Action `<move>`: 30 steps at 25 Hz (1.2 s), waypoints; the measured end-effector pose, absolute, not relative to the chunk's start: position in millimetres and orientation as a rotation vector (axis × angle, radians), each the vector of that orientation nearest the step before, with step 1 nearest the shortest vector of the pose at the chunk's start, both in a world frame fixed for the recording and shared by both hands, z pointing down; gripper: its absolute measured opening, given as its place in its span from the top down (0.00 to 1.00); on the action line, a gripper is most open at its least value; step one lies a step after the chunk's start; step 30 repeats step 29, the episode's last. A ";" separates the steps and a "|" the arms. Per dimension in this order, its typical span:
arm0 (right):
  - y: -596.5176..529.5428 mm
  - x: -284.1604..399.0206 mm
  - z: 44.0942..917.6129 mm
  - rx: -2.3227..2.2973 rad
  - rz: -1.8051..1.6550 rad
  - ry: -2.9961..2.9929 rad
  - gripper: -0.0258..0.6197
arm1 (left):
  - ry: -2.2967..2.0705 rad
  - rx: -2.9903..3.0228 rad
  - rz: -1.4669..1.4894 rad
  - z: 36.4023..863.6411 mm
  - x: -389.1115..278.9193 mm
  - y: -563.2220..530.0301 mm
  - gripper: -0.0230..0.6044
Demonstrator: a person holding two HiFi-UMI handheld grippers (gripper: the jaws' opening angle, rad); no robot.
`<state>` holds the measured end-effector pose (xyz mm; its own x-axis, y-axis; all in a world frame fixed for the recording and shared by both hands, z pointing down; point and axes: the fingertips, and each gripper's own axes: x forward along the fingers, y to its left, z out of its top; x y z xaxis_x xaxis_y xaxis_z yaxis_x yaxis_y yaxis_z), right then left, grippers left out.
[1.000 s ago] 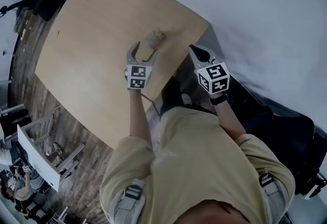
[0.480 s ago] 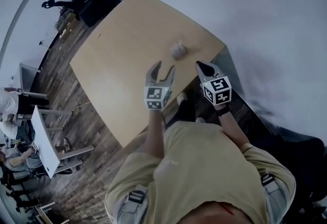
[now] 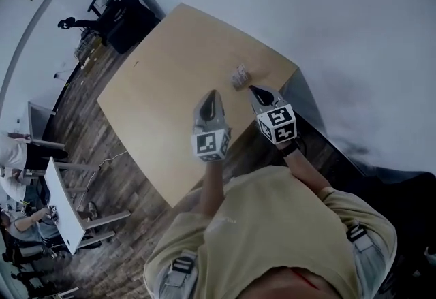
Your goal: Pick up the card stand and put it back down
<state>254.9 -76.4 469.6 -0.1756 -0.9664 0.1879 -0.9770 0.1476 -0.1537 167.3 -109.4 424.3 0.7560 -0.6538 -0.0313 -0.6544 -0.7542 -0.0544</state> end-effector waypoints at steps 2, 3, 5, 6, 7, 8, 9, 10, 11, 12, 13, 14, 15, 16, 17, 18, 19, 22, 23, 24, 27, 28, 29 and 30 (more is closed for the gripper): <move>-81.9 251.0 452.5 2.020 0.355 -2.357 0.96 | 1.073 -2.868 0.035 416.8 167.9 -107.4 0.96; -83.8 246.2 441.2 2.034 0.304 -2.374 0.96 | 1.062 -2.873 0.038 414.8 166.9 -105.9 0.96; -86.3 234.2 422.4 2.072 0.176 -2.396 0.96 | 1.038 -2.893 0.027 414.4 159.2 -105.5 0.96; -87.7 227.8 418.1 2.095 0.128 -2.392 0.96 | 1.027 -2.900 0.018 414.8 152.3 -107.4 0.96; -89.8 220.9 418.1 2.114 0.100 -2.383 0.96 | 1.021 -2.903 0.012 415.2 143.3 -110.4 0.96; -92.8 213.7 422.1 2.126 0.091 -2.372 0.96 | 1.020 -2.905 0.015 416.0 133.0 -113.9 0.96; -96.8 206.7 429.4 2.127 0.100 -2.365 0.96 | 1.024 -2.907 0.024 416.9 122.8 -117.4 0.96; -101.4 200.6 438.0 2.120 0.121 -2.360 0.96 | 1.028 -2.909 0.035 418.0 113.9 -120.8 0.96; -105.8 195.9 445.5 2.112 0.147 -2.355 0.96 | 1.032 -2.910 0.039 419.2 106.9 -123.7 0.96; -109.4 192.6 450.1 2.108 0.169 -2.348 0.96 | 1.032 -2.912 0.037 420.4 101.8 -125.9 0.96; -111.7 190.0 451.5 2.108 0.180 -2.341 0.96 | 1.030 -2.914 0.036 420.7 98.1 -127.2 0.96; -113.1 187.2 450.2 2.109 0.180 -2.336 0.96 | 1.025 -2.919 0.040 419.6 95.4 -127.8 0.96; -114.2 183.5 447.3 2.108 0.170 -2.334 0.96 | 1.019 -2.925 0.047 417.9 93.2 -128.2 0.96; -115.2 179.3 444.0 2.105 0.156 -2.333 0.96 | 1.010 -2.930 0.051 416.6 91.2 -128.9 0.96; -116.2 174.8 441.0 2.101 0.143 -2.334 0.96 | 1.002 -2.934 0.052 415.6 89.2 -129.8 0.96; -116.7 170.3 438.6 2.097 0.133 -2.334 0.96 | 0.994 -2.938 0.052 414.7 87.1 -130.4 0.96; -116.6 165.9 436.9 2.093 0.126 -2.333 0.96 | 0.985 -2.943 0.054 413.7 85.1 -130.3 0.96; -116.1 154.5 435.0 2.080 0.117 -2.323 0.96 | 0.959 -2.955 0.060 413.1 78.4 -129.2 0.96; -116.3 151.2 434.9 2.077 0.116 -2.321 0.96 | 0.956 -2.959 0.057 414.1 75.8 -129.2 0.96; -116.6 147.8 434.6 2.075 0.116 -2.321 0.96 | 0.954 -2.962 0.054 414.9 72.9 -129.3 0.96; -118.3 135.5 433.7 2.057 0.115 -2.328 0.96 | 0.956 -2.970 0.054 415.9 62.0 -132.5 0.96; -119.3 130.8 433.8 2.048 0.115 -2.332 0.96 | 0.961 -2.971 0.054 416.3 57.7 -134.5 0.96; -120.4 126.0 433.9 2.039 0.116 -2.335 0.96 | 0.966 -2.973 0.053 416.6 53.2 -136.6 0.96; -120.4 126.0 433.9 2.039 0.116 -2.335 0.96 | 0.966 -2.973 0.053 416.6 53.2 -136.6 0.96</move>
